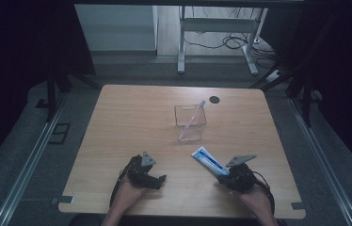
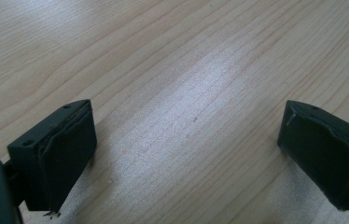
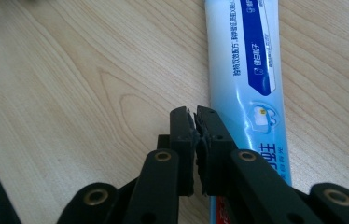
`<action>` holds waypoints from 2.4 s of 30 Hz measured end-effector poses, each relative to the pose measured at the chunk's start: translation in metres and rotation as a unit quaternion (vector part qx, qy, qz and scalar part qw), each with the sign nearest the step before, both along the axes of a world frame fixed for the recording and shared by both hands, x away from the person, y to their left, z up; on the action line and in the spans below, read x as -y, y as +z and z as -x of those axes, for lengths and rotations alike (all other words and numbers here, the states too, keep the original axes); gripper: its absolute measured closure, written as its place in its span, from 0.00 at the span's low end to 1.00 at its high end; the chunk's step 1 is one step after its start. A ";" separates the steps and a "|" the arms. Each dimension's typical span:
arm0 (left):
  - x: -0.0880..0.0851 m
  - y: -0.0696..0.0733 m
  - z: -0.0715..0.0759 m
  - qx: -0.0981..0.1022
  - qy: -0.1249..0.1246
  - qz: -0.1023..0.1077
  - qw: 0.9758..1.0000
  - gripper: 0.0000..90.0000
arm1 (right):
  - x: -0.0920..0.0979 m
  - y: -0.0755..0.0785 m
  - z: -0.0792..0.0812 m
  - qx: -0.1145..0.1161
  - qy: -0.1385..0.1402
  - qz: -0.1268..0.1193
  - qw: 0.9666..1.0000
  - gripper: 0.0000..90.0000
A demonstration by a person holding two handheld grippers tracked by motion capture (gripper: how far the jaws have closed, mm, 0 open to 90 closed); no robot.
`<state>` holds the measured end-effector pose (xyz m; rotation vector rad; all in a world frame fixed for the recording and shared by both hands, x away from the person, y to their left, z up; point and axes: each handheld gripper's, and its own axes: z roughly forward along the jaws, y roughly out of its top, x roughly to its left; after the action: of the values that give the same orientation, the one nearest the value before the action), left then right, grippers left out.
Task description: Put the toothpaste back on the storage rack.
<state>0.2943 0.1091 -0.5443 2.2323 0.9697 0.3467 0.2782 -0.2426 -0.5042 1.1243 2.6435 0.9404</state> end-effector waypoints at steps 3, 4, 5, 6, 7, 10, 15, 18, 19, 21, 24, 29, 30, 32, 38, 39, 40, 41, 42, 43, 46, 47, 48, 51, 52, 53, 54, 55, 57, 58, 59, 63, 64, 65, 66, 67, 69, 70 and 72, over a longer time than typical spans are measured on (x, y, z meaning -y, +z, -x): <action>0.000 0.000 0.000 0.000 0.000 0.000 1.000 0.05 | 0.001 0.004 0.000 0.004 0.003 -0.004 1.000 0.89; 0.000 0.000 0.000 0.000 0.000 0.000 1.000 0.05 | 0.001 0.006 0.000 0.003 0.002 -0.008 1.000 0.87; 0.000 0.000 0.000 0.000 0.000 0.000 1.000 0.05 | 0.001 0.008 0.000 0.003 0.001 -0.009 1.000 0.85; 0.000 0.000 0.000 0.000 0.000 0.000 1.000 0.05 | 0.003 0.012 -0.001 0.003 -0.002 -0.013 1.000 0.80; 0.000 0.000 0.000 0.000 0.000 0.000 1.000 0.05 | 0.003 0.012 -0.001 0.003 -0.002 -0.013 1.000 0.80; 0.000 0.000 0.000 0.000 0.001 0.001 1.000 0.05 | 0.004 0.017 -0.004 0.000 -0.007 -0.016 1.000 0.71; 0.000 0.000 0.000 0.000 0.000 -0.001 1.000 0.05 | 0.005 0.022 -0.010 0.005 -0.019 0.006 1.000 0.56; 0.000 0.000 0.000 0.000 0.001 0.001 1.000 0.05 | 0.004 0.023 -0.015 0.008 -0.024 0.020 0.999 0.51; 0.000 0.000 0.000 0.000 0.001 0.000 1.000 0.05 | 0.004 0.024 -0.016 0.009 -0.024 0.024 0.999 0.48; 0.000 0.000 0.000 0.001 0.001 0.000 1.000 0.05 | 0.003 0.024 -0.020 0.007 -0.022 0.034 0.999 0.46; 0.000 0.000 0.000 0.000 0.000 -0.001 1.000 0.05 | -0.001 0.020 -0.026 0.003 -0.019 0.052 0.998 0.44; 0.000 0.000 0.000 0.000 0.000 0.000 1.000 0.06 | -0.005 0.017 -0.032 -0.002 -0.014 0.066 0.998 0.44; 0.000 0.000 0.000 0.000 0.000 0.000 1.000 0.06 | -0.006 0.016 -0.034 -0.003 -0.012 0.068 0.998 0.44; 0.000 0.000 0.000 0.000 0.000 0.000 1.000 0.06 | -0.010 0.015 -0.036 -0.005 -0.010 0.074 0.997 0.44; 0.000 0.000 0.000 0.000 0.000 0.001 1.000 0.06 | -0.019 0.008 -0.044 -0.022 -0.002 0.101 0.995 0.46; 0.000 0.000 0.000 -0.001 0.000 0.001 1.000 0.06 | -0.020 0.007 -0.045 -0.027 -0.002 0.106 0.994 0.47; 0.000 0.000 0.000 -0.001 0.000 0.001 1.000 0.06 | -0.021 0.006 -0.046 -0.028 -0.001 0.110 0.994 0.47; 0.000 0.000 0.000 0.000 0.000 0.001 1.000 0.06 | -0.022 0.005 -0.047 -0.029 0.000 0.113 0.993 0.47; 0.000 0.000 0.000 0.000 0.000 0.001 1.000 0.06 | -0.023 0.005 -0.048 -0.031 0.001 0.115 0.993 0.48; 0.000 0.000 0.000 -0.001 0.000 0.001 1.000 0.06 | -0.024 0.004 -0.049 -0.033 0.000 0.117 0.993 0.48; 0.000 0.000 0.000 0.000 0.000 0.001 1.000 0.06 | -0.027 0.003 -0.051 -0.036 0.001 0.126 0.991 0.49; 0.000 0.000 0.000 -0.001 0.000 0.001 1.000 0.06 | -0.029 0.003 -0.052 -0.037 0.003 0.128 0.991 0.49; 0.000 0.000 0.000 0.000 0.000 0.001 1.000 0.06 | -0.030 0.003 -0.053 -0.036 0.003 0.131 0.991 0.49; 0.000 0.000 0.000 0.000 0.000 0.001 1.000 0.06 | -0.034 0.001 -0.055 -0.039 0.005 0.136 0.990 0.50; 0.000 0.000 0.000 -0.001 0.000 0.001 1.000 0.06 | -0.035 0.001 -0.056 -0.041 0.003 0.138 0.990 0.51; 0.000 0.000 0.000 -0.001 0.000 0.001 1.000 0.06 | -0.036 0.000 -0.056 -0.041 0.004 0.141 0.989 0.52; 0.000 0.000 0.000 -0.001 0.000 0.001 1.000 0.06 | -0.036 0.000 -0.056 -0.040 0.003 0.143 0.989 0.53; 0.000 0.000 0.000 -0.001 0.000 0.001 1.000 0.06 | -0.037 0.000 -0.056 -0.041 0.003 0.143 0.989 0.54; 0.000 0.000 0.000 0.000 0.000 0.001 1.000 0.06 | -0.036 0.002 -0.056 -0.041 0.003 0.143 0.989 0.62; 0.000 0.000 0.000 0.000 0.000 0.001 1.000 0.06 | -0.036 0.002 -0.056 -0.041 0.003 0.143 0.989 0.62; 0.000 0.000 0.000 -0.001 0.000 0.001 1.000 0.06 | -0.036 0.003 -0.056 -0.039 0.005 0.143 0.989 0.66; 0.000 0.000 0.000 0.000 0.000 0.001 1.000 0.06 | -0.036 0.007 -0.056 -0.040 0.002 0.141 0.989 0.76; 0.000 0.000 0.000 0.000 0.000 0.001 1.000 0.06 | -0.036 0.008 -0.055 -0.040 0.001 0.141 0.989 0.77; 0.000 0.000 0.000 0.000 0.000 0.001 1.000 0.06 | -0.036 0.008 -0.055 -0.040 -0.001 0.141 0.989 0.78; 0.000 0.000 0.000 0.000 0.000 0.001 1.000 0.06 | -0.036 0.009 -0.054 -0.038 -0.003 0.140 0.989 0.79; 0.000 0.000 0.000 0.000 0.000 0.001 1.000 0.06 | -0.036 0.009 -0.053 -0.035 -0.004 0.140 0.990 0.80; 0.000 0.000 0.000 0.001 0.000 0.000 1.000 0.06 | -0.036 0.010 -0.051 -0.029 -0.004 0.141 0.990 0.80; 0.000 0.000 0.000 0.000 0.000 0.000 1.000 0.06 | -0.035 0.010 -0.051 -0.027 -0.004 0.141 0.990 0.81; 0.000 0.000 0.000 0.000 0.000 0.000 1.000 0.06 | -0.034 0.010 -0.049 -0.024 -0.004 0.140 0.990 0.81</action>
<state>0.2941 0.1093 -0.5441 2.2318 0.9687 0.3468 0.3276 -0.2084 -0.4942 1.0999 2.6975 0.5239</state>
